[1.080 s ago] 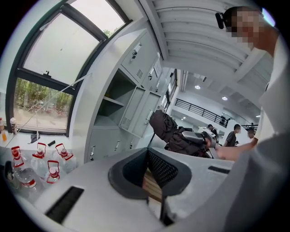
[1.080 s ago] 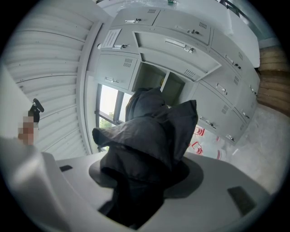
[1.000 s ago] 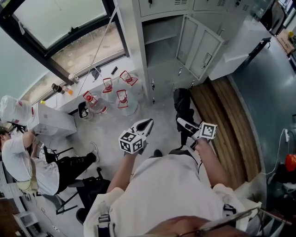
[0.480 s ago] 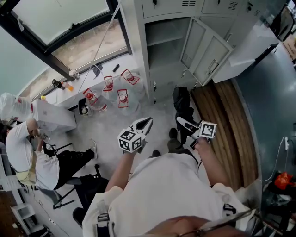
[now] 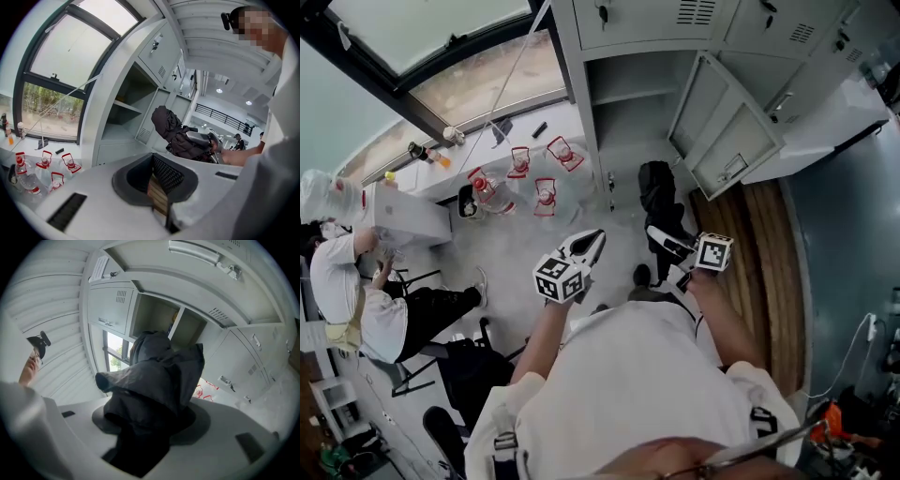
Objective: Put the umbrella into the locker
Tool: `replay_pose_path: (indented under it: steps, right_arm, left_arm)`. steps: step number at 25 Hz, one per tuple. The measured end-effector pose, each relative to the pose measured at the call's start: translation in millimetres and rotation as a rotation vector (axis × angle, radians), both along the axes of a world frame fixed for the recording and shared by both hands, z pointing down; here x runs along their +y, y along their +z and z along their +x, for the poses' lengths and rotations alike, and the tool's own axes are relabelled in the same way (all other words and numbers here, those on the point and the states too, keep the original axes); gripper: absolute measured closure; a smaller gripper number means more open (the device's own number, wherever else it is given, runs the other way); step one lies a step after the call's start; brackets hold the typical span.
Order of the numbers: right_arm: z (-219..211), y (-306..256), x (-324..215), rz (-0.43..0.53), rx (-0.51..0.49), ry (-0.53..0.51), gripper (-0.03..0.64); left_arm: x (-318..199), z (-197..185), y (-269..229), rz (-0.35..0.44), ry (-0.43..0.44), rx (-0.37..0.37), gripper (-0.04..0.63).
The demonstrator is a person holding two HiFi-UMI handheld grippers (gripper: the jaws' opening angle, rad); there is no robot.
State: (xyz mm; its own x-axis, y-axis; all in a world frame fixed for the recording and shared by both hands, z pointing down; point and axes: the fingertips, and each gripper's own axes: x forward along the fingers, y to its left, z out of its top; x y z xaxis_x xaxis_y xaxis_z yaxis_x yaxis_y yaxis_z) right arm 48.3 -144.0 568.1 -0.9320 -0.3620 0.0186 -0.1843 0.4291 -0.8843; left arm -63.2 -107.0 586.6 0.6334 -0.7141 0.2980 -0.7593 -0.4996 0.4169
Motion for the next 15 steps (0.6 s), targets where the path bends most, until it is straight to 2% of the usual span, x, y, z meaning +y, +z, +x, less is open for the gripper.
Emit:
replay_pose_path:
  steps: [3, 9, 15]
  right_arm:
    - [2.4, 0.3, -22.4, 0.009, 0.019, -0.036, 0.370]
    - [0.5, 6.9, -61.3, 0.091, 0.094, -0.113, 0.370]
    - [-4.3, 21.9, -93.7, 0.207, 0.231, -0.146, 0.374]
  left_arm:
    - [-15.5, 3.4, -1.8, -0.001, -0.043, -0.010, 0.592]
    - [-44.1, 5.4, -6.6, 0.011, -0.141, -0.027, 0.592]
    - [-66.1, 7.9, -7.2, 0.022, -0.223, -0.028, 0.592]
